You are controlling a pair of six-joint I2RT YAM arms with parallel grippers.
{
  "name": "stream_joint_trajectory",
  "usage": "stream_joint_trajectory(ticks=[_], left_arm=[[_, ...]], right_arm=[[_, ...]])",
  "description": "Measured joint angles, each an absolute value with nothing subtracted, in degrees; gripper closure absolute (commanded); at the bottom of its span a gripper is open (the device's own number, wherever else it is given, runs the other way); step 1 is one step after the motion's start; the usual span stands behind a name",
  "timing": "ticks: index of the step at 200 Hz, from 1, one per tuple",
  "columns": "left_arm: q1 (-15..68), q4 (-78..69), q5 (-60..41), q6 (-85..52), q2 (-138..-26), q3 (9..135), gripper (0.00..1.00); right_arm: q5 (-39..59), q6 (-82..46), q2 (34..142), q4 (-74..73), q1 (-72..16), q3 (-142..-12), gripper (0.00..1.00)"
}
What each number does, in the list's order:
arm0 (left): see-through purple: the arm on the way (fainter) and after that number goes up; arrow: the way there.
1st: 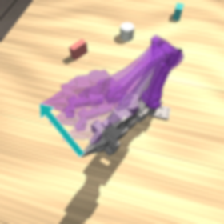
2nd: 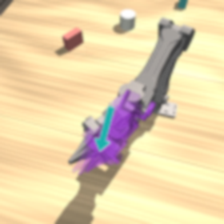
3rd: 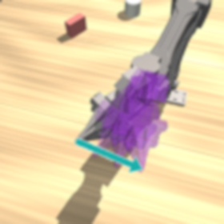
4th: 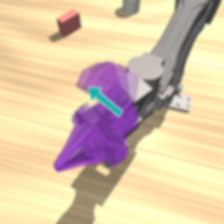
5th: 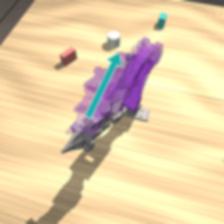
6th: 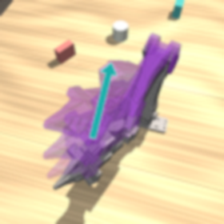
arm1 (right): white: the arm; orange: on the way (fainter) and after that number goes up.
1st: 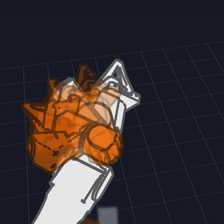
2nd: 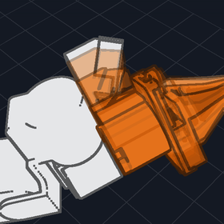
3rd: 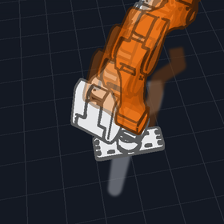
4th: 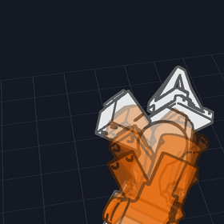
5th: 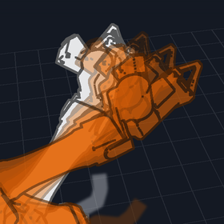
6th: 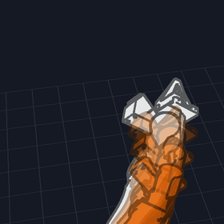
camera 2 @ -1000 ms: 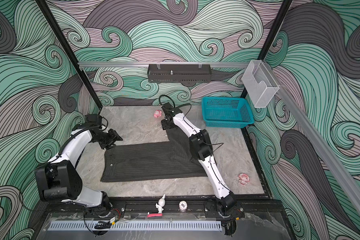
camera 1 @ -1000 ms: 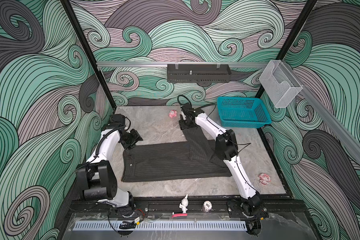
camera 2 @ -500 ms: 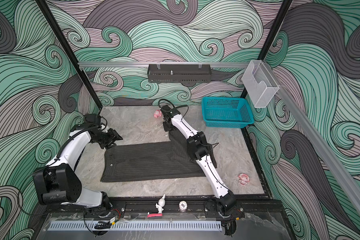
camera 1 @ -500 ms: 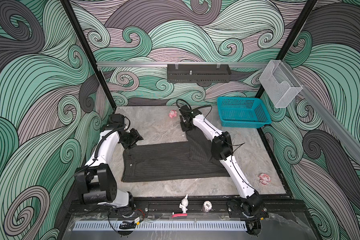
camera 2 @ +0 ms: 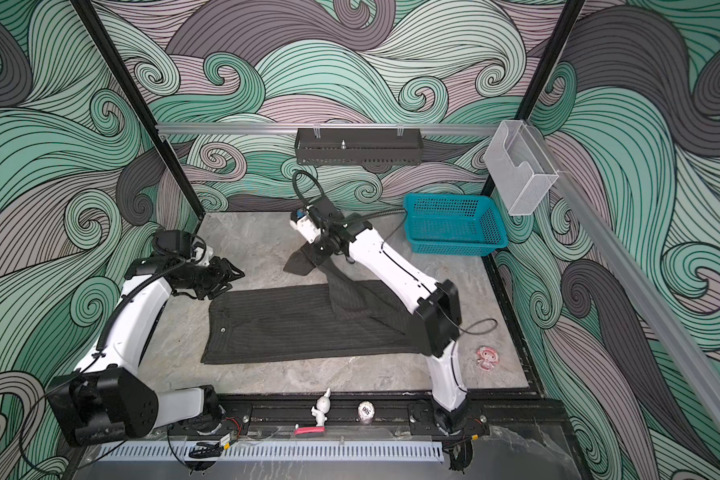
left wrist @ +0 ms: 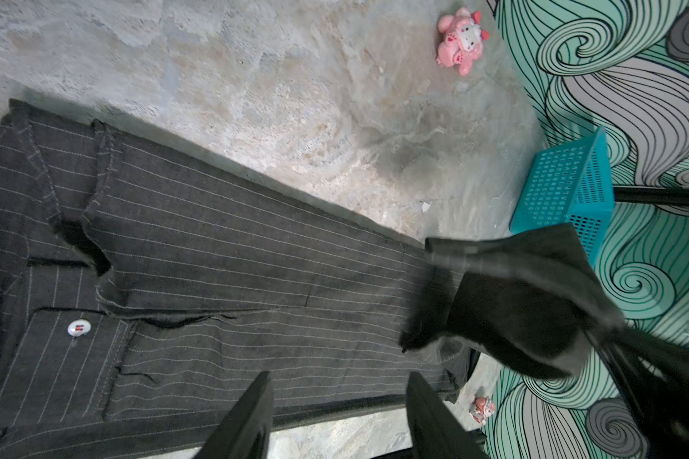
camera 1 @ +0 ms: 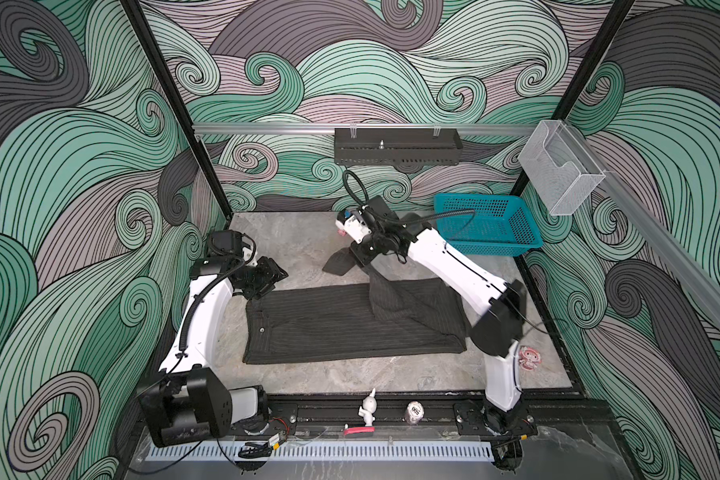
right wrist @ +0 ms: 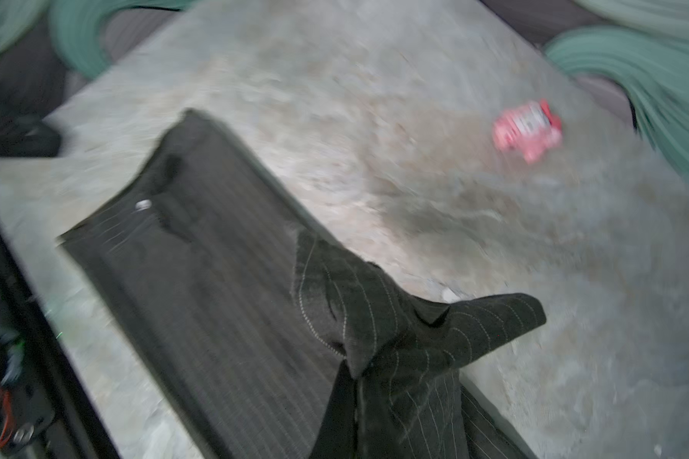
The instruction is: Fold and stack the long sleeve shirts
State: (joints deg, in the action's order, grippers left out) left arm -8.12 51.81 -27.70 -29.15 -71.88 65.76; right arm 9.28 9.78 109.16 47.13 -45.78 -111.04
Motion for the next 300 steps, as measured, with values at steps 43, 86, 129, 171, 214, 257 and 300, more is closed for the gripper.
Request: stream_joint_trajectory(ticks=[43, 86, 129, 171, 214, 257, 300], left_arm=[[-8.12, 52.95, -29.26, -28.71, -66.94, 60.38, 0.42], [-7.86, 53.36, -30.46, -28.69, -65.54, 52.69, 0.39], [-1.72, 51.51, -31.18, -32.16, -63.77, 45.17, 0.39], [5.69, 45.56, -33.1, -43.27, -58.57, 34.37, 0.33], [8.64, 34.89, -34.96, -63.44, -43.64, 20.05, 0.18], [10.87, 25.06, -35.05, -78.28, -38.46, 14.5, 0.18], [15.27, 16.1, -34.92, -86.3, -42.22, 13.34, 0.16]], right_arm=[[11.81, 12.51, 99.31, 37.19, -53.06, -83.24, 1.0], [9.78, 8.6, 100.84, 32.8, -52.27, -66.89, 1.0], [8.47, 6.66, 95.42, 28.1, -53.28, -60.64, 1.0], [8.14, 2.63, 92.18, 24.29, -54.52, -57.17, 1.0], [9.39, -4.89, 91.09, 18.17, -54.5, -54.61, 1.0], [11.4, -10.5, 88.79, 12.12, -54.06, -53.19, 1.0], [12.69, -14.7, 88.03, 7.94, -53.15, -52.31, 1.0]])
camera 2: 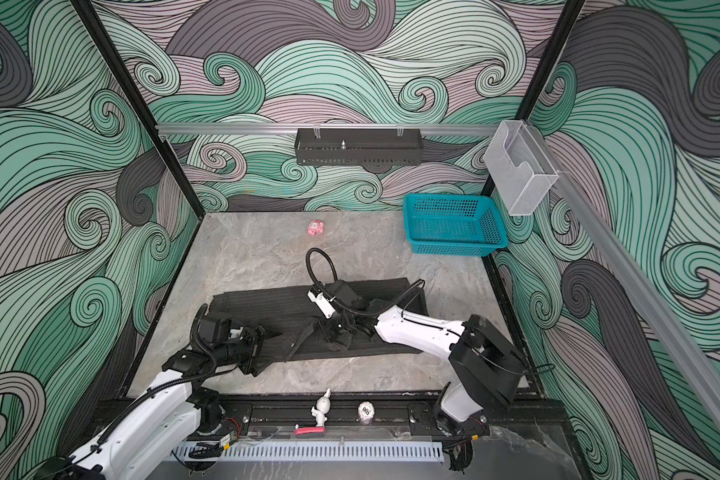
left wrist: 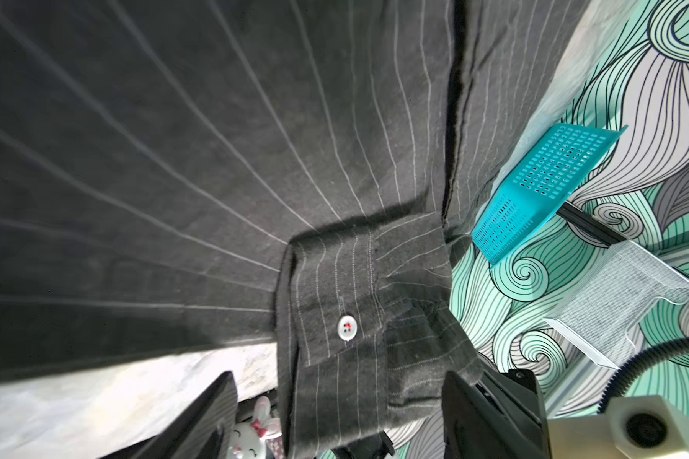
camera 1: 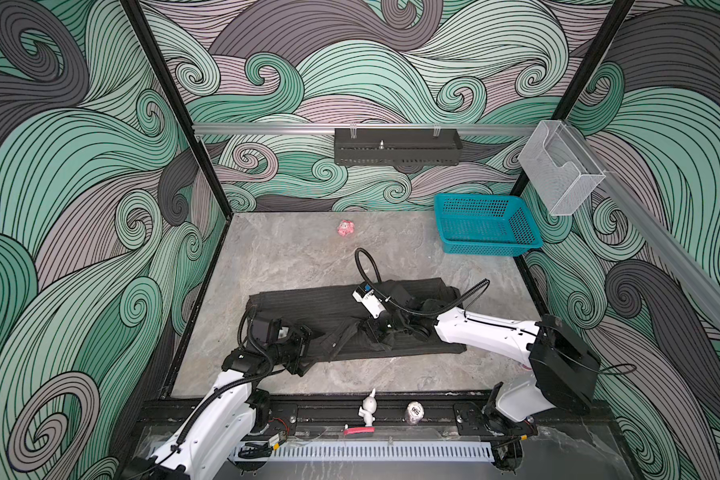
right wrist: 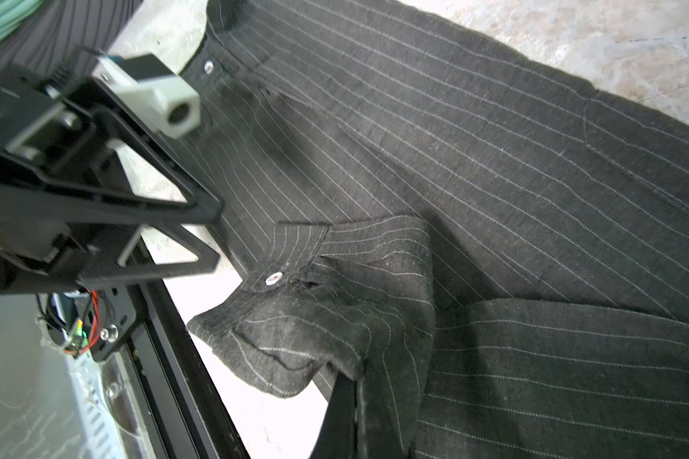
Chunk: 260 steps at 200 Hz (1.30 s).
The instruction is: Fold and stack the long sleeve shirts
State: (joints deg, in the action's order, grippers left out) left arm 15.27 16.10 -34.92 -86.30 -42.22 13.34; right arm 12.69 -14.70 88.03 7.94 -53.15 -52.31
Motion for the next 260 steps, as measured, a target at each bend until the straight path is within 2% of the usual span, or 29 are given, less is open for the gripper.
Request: stream_joint_trajectory(ticks=[53, 117, 203, 260], left_arm=[[19.81, 7.64, -34.89, -91.61, -48.97, 13.34, 0.16], [21.08, 2.09, -34.2, -96.97, -49.23, 13.34, 0.14], [21.58, -2.28, -31.22, -104.2, -47.05, 13.17, 0.12], [21.58, -6.07, -29.91, -107.39, -50.04, 15.86, 0.12]], right_arm=[[14.13, -18.59, 86.87, 4.14, -52.25, -51.66, 1.0], [15.0, -23.11, 85.8, -1.26, -51.88, -49.39, 1.0], [12.75, -34.59, 83.48, -17.52, -50.39, -43.11, 1.0], [11.33, -37.98, 82.91, -26.0, -49.25, -42.98, 1.0]])
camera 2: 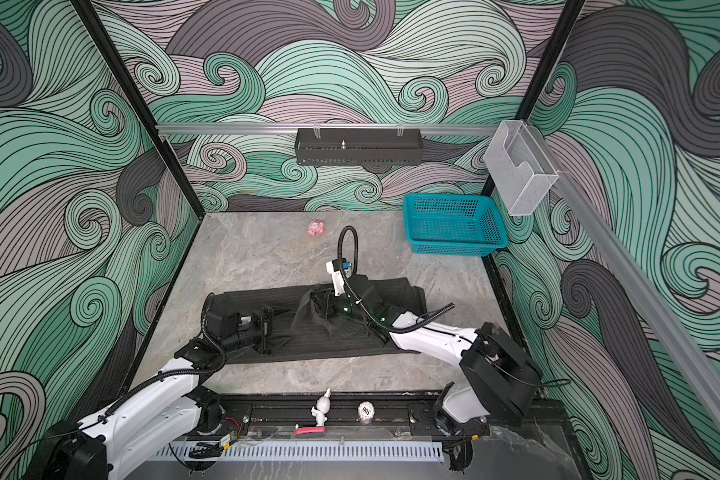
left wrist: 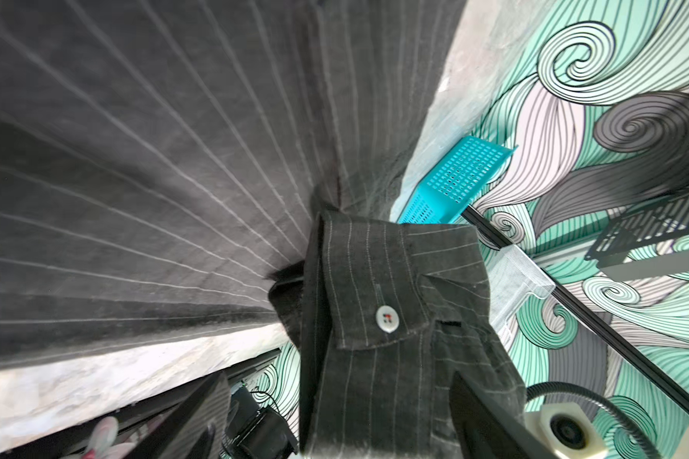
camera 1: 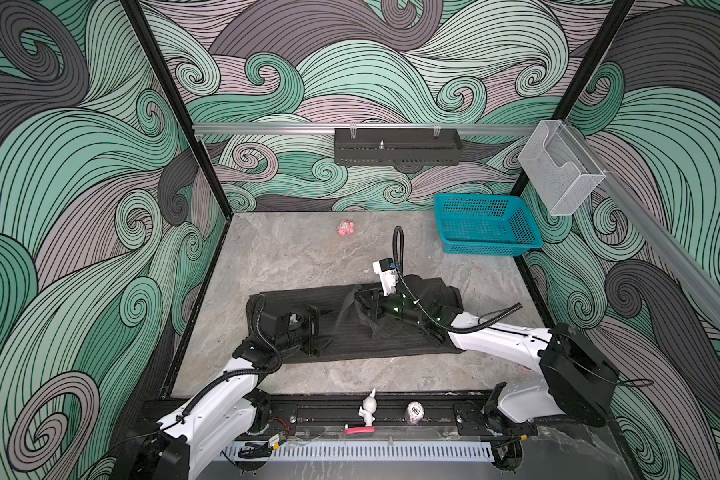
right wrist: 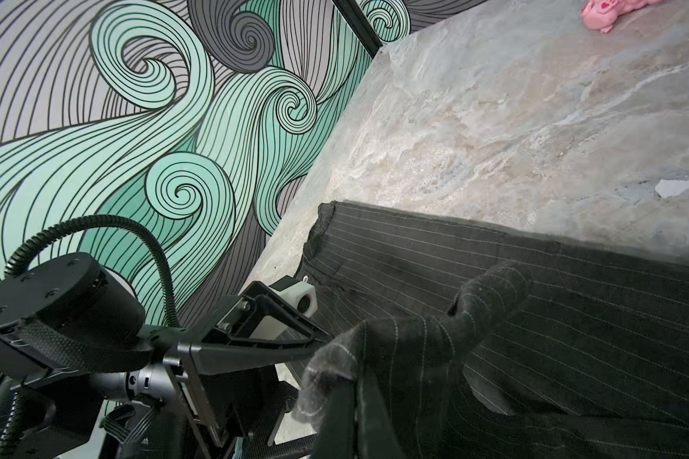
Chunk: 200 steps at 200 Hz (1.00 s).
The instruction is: Fold and stack the long sleeve shirts
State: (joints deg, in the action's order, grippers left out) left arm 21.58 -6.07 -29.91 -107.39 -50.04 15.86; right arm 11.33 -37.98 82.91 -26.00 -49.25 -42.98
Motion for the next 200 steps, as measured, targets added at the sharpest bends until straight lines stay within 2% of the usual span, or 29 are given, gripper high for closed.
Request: stream_joint_trajectory(ticks=[94, 113, 137, 149, 163, 200], left_arm=[[21.58, -15.11, -28.29, -113.45, -56.53, 19.22, 0.2], [21.58, -16.12, -28.01, -114.15, -56.58, 20.21, 0.26], [21.58, -17.56, -27.42, -114.91, -56.64, 20.67, 0.4], [21.58, -18.13, -27.22, -115.28, -56.95, 20.67, 0.52], [21.58, -18.52, -26.89, -115.57, -57.28, 20.67, 0.73], [21.56, -19.18, -26.06, -115.94, -57.28, 20.64, 1.0]], right_arm=[[10.52, -40.47, 82.94, -36.29, -49.25, -41.25, 1.0], [10.35, -41.15, 83.09, -38.02, -49.25, -39.97, 1.0], [10.24, -42.26, 83.77, -40.18, -49.25, -39.0, 1.0], [10.24, -42.5, 83.83, -40.8, -49.25, -38.68, 1.0], [10.22, -42.61, 83.83, -41.56, -49.25, -38.26, 1.0], [10.22, -42.52, 83.31, -42.57, -49.25, -36.75, 1.0]])
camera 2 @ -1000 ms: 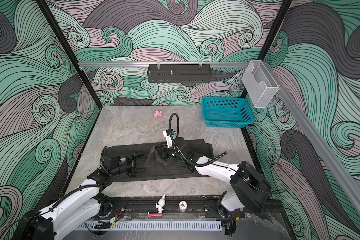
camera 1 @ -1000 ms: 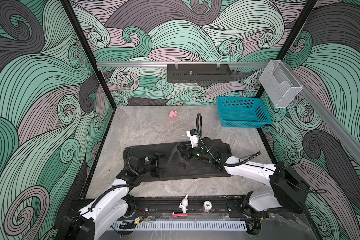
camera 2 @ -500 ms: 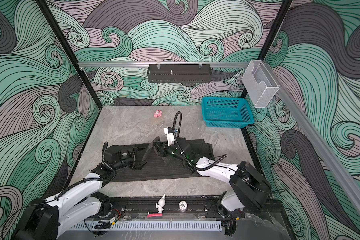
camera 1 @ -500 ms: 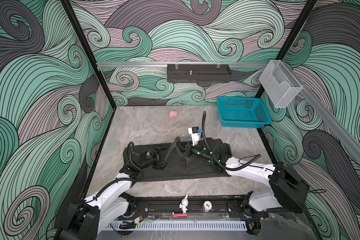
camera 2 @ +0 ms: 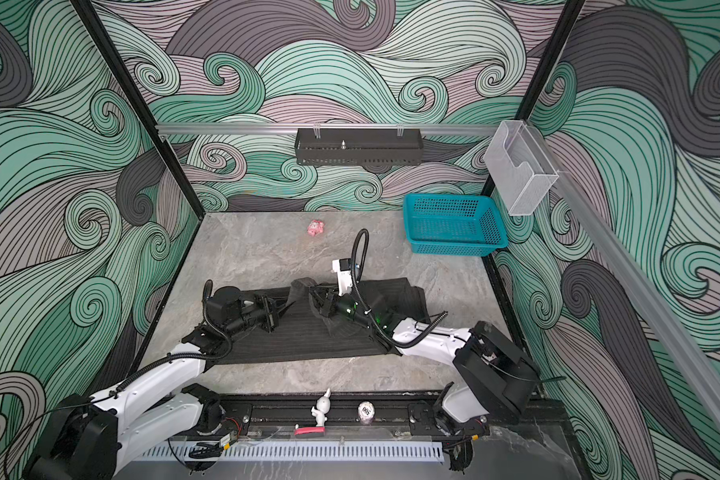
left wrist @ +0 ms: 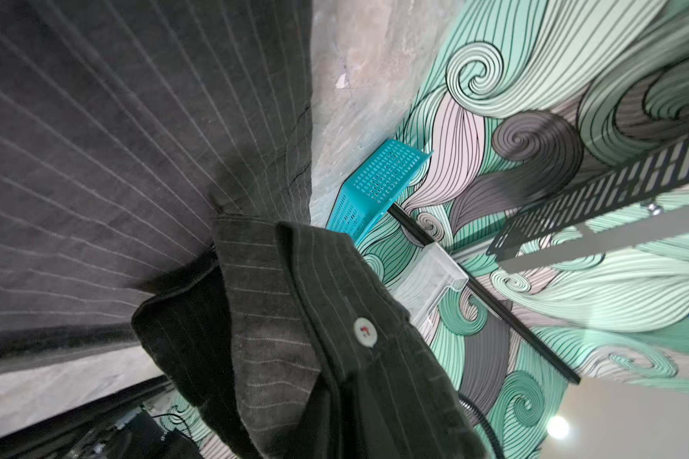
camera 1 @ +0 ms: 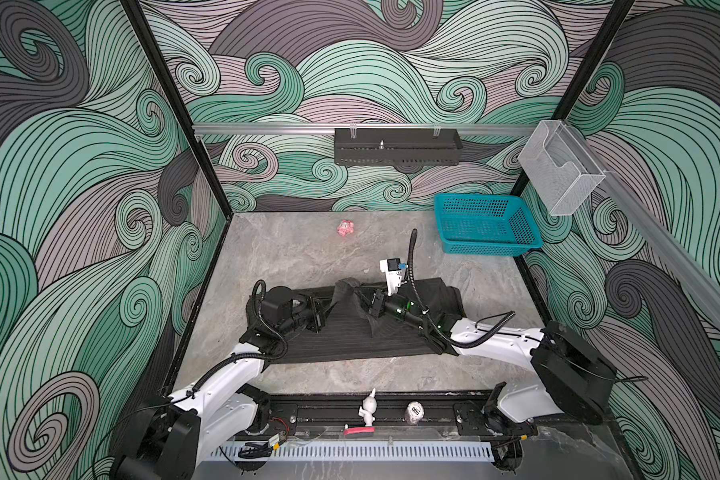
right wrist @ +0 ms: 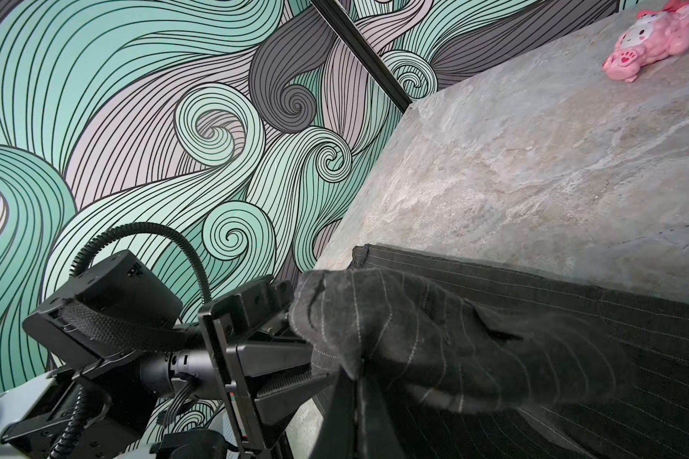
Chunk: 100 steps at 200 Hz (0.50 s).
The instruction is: Fold and stack the long sleeve shirts
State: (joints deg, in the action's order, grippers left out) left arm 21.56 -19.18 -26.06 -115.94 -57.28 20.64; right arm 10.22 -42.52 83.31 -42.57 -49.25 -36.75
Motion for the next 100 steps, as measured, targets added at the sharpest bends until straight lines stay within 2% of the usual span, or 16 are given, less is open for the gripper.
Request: stream_joint_trajectory(ticks=[53, 65, 89, 100], left_arm=[[18.57, -17.39, -26.61, -113.25, -57.3, 21.69, 1.0], [17.19, -15.18, -27.46, -110.83, -57.3, 23.59, 1.0], [13.34, -6.26, -29.85, -101.12, -57.21, 30.72, 1.0], [11.2, -1.13, -30.74, -94.45, -57.17, 34.81, 1.0]], right_arm=[[10.57, -40.38, 77.82, -41.15, -49.23, -33.93, 1.0], [10.76, -39.13, 75.88, -39.46, -49.19, -33.47, 0.9], [11.27, -36.14, 71.92, -33.95, -48.53, -33.06, 0.56], [11.35, -34.54, 69.97, -30.7, -47.9, -33.04, 0.48]])
